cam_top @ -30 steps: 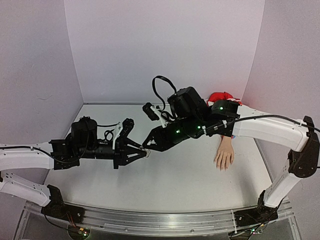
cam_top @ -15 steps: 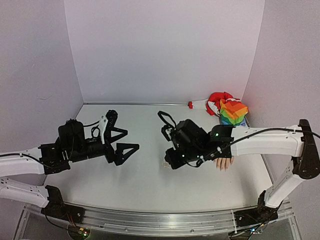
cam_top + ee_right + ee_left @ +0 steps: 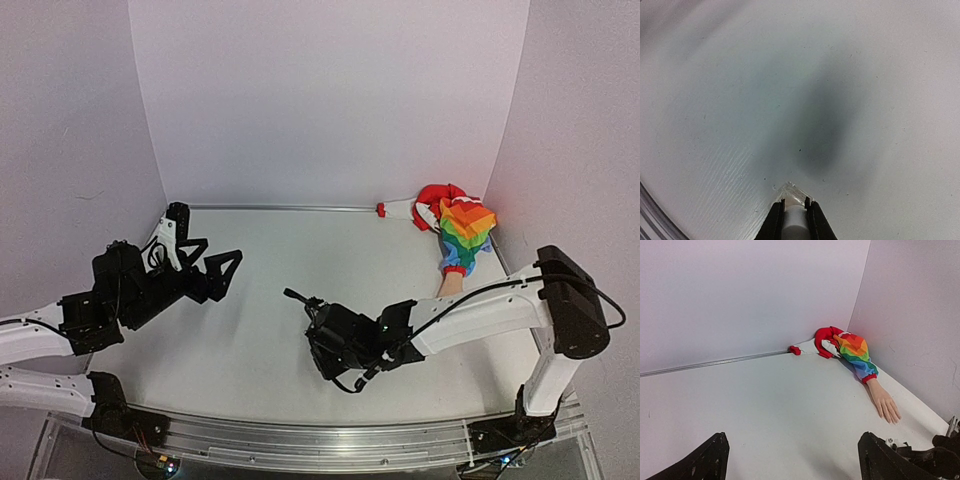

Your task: Paint the nails

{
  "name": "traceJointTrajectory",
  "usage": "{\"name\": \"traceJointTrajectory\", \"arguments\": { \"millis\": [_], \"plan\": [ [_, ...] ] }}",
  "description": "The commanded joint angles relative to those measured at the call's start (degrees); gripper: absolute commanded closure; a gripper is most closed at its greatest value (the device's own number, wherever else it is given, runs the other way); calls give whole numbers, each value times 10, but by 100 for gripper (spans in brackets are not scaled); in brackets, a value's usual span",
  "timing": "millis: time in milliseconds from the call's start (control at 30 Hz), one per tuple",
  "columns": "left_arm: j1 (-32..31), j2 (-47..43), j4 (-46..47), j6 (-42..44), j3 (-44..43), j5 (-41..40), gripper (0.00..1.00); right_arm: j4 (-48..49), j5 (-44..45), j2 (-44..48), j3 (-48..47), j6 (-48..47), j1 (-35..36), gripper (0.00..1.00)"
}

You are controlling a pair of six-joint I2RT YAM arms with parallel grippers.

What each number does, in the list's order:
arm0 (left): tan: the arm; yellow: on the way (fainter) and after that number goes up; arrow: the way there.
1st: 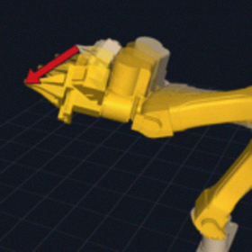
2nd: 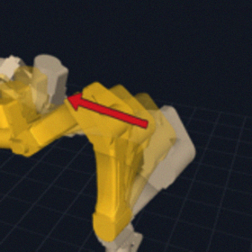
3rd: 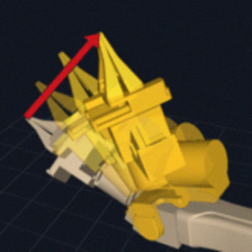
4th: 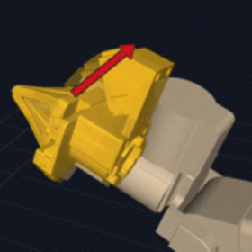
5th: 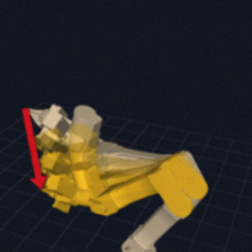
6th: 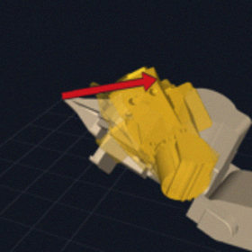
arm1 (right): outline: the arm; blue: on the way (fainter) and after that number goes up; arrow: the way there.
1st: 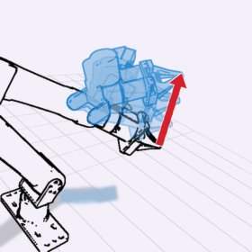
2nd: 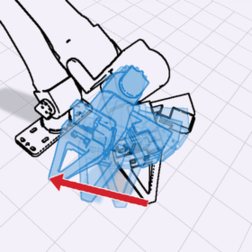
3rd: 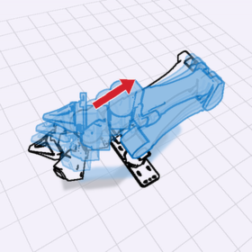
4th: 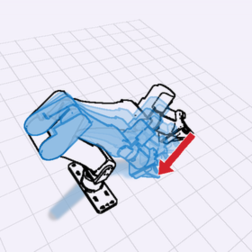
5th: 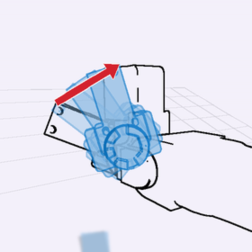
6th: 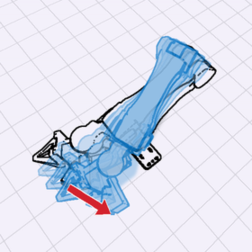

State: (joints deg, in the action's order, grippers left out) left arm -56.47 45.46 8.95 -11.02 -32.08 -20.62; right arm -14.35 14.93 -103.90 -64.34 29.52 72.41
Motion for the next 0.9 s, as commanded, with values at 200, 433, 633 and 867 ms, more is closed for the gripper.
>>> {"name": "traceJointTrajectory", "arguments": {
  "millis": [200, 433, 633, 867],
  "plan": [
    [1, -23, -8, -10, 4, -38, 8, 41, 50, -10, 17, 32, 11, 63],
    [2, -20, -7, -22, 3, -62, 5, 28, 62, 109, 58, 33, -23, 28],
    [69, -29, -61, -85, -8, -108, 0, 7, 47, 258, 133, 17, -172, 9],
    [191, -87, -128, -71, -12, -118, 0, -22, 8, 442, 195, -37, -394, 2]
  ]
}}
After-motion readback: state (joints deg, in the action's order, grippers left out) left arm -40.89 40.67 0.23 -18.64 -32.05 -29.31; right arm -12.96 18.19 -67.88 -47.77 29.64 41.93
